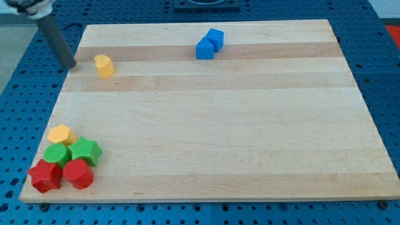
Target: Slide yellow heart towards down slightly
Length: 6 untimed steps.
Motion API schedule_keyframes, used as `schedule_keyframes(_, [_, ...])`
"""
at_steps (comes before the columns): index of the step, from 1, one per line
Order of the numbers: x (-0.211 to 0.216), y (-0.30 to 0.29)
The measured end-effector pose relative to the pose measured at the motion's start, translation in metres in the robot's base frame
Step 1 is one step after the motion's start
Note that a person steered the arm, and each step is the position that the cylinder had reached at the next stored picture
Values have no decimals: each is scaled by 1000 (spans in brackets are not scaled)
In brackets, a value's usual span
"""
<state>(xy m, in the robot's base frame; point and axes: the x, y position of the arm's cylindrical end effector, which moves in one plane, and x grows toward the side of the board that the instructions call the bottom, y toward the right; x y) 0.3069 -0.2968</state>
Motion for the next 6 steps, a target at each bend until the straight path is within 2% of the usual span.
schedule_keyframes(1, [-17,35])
schedule_keyframes(2, [6,78])
schedule_keyframes(4, [104,92])
schedule_keyframes(5, [130,95])
schedule_keyframes(6, [123,95])
